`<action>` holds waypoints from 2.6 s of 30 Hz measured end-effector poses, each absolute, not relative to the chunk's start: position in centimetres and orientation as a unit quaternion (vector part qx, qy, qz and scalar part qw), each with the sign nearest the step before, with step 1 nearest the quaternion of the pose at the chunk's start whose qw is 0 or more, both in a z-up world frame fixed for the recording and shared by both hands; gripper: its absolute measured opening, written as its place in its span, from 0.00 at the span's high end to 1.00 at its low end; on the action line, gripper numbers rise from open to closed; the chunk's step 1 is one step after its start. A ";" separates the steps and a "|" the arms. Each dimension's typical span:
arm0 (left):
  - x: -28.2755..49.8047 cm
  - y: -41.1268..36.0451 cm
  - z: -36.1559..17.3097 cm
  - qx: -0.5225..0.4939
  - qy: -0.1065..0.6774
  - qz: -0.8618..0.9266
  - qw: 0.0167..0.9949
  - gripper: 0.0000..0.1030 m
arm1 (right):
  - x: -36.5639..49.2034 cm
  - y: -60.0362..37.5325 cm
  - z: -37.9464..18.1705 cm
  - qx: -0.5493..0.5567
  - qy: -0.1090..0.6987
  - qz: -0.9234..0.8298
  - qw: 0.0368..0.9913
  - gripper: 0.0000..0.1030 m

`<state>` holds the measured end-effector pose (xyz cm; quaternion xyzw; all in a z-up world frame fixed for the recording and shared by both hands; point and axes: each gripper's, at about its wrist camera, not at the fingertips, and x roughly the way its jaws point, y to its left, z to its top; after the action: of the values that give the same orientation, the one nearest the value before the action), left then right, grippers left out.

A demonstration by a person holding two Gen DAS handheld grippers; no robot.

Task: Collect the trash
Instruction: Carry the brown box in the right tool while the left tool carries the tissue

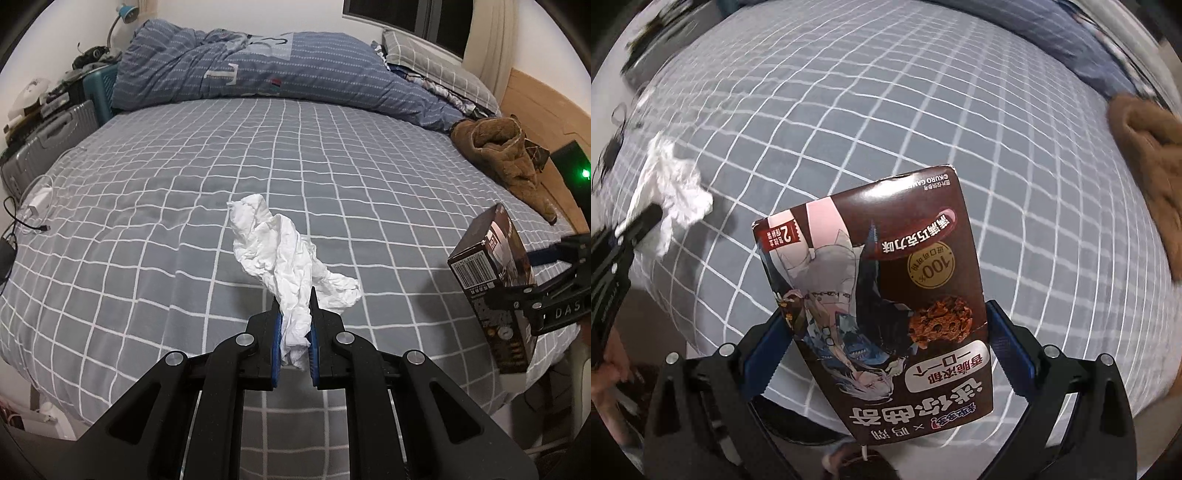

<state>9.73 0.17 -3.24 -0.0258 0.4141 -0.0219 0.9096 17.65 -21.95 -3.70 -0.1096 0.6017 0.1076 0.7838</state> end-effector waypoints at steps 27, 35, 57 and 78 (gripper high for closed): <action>-0.1 -3.7 -2.3 0.007 0.410 -0.038 0.911 0.90 | 1.7 -21.6 -3.0 -0.003 0.532 0.033 0.846 0.08; -3.6 -4.5 -2.7 0.007 0.420 -0.041 0.907 0.90 | -1.6 -21.2 -2.6 0.019 0.523 0.039 0.851 0.08; -12.7 -2.3 -6.2 0.016 0.471 0.003 0.882 0.90 | -10.0 -21.0 -6.3 0.036 0.540 0.025 0.841 0.08; -13.5 2.9 -12.2 -0.016 0.516 0.033 0.856 0.90 | -10.3 -15.9 -16.3 0.018 0.587 0.041 0.808 0.06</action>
<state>-13.54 2.93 -12.25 -0.0156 0.5162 0.0333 0.8557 -10.31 -15.89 -16.33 0.0177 0.5874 0.0407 0.8081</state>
